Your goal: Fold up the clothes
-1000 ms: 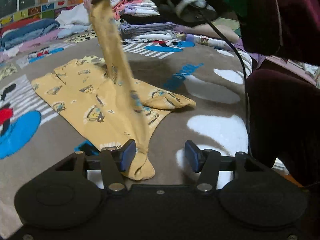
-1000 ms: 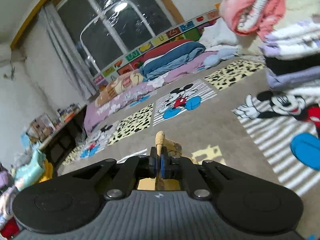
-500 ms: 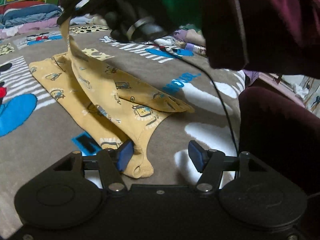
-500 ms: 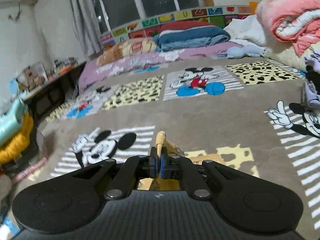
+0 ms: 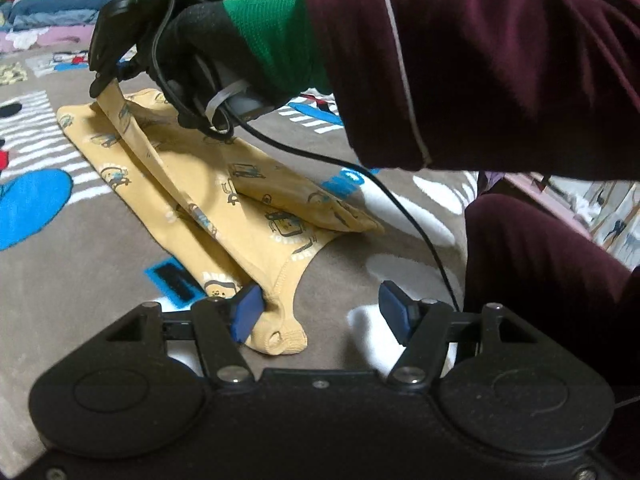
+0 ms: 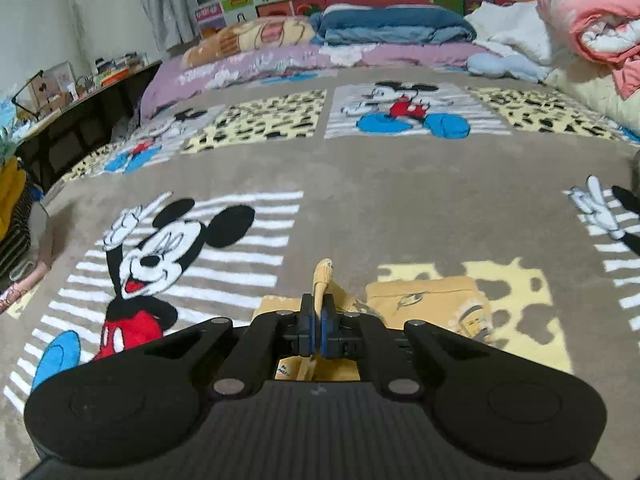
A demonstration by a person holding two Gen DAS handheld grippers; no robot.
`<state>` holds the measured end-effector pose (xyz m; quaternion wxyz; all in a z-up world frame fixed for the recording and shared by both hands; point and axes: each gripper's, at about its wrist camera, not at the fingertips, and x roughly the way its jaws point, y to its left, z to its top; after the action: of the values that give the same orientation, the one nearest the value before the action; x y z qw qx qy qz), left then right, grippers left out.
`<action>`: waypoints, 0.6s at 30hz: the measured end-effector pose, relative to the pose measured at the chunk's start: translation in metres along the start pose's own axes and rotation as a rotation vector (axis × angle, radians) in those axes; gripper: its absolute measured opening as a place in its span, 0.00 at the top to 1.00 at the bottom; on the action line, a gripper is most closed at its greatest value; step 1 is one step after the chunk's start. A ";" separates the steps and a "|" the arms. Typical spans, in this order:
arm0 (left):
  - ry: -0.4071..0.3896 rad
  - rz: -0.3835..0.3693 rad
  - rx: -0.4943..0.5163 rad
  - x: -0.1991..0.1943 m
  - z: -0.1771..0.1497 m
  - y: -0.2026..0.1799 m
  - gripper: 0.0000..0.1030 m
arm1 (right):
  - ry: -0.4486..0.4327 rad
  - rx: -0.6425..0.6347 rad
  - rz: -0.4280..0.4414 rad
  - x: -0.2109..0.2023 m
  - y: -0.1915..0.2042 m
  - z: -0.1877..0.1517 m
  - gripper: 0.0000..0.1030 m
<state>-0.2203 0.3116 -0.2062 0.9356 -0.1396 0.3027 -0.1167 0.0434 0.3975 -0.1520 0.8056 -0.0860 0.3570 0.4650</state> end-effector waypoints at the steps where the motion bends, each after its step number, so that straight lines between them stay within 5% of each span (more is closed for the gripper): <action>1: -0.003 -0.007 -0.013 -0.001 0.000 0.002 0.38 | 0.013 -0.007 -0.003 0.004 0.002 0.000 0.95; 5: -0.014 -0.014 -0.046 -0.005 0.000 0.008 0.38 | 0.021 -0.002 0.026 0.010 0.006 0.005 0.86; 8: -0.016 -0.015 -0.054 -0.007 0.000 0.009 0.38 | -0.025 0.025 0.047 -0.005 -0.003 0.014 0.65; 11: -0.014 -0.015 -0.058 -0.008 0.000 0.011 0.38 | -0.067 0.045 0.061 -0.022 -0.013 0.021 0.63; 18: -0.017 -0.002 -0.044 -0.019 -0.001 0.010 0.38 | -0.034 -0.017 0.101 -0.064 -0.033 -0.022 0.67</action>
<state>-0.2344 0.3263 -0.2005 0.9346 -0.1616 0.2971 -0.1100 0.0393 0.3255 -0.1325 0.7863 -0.0667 0.3434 0.5093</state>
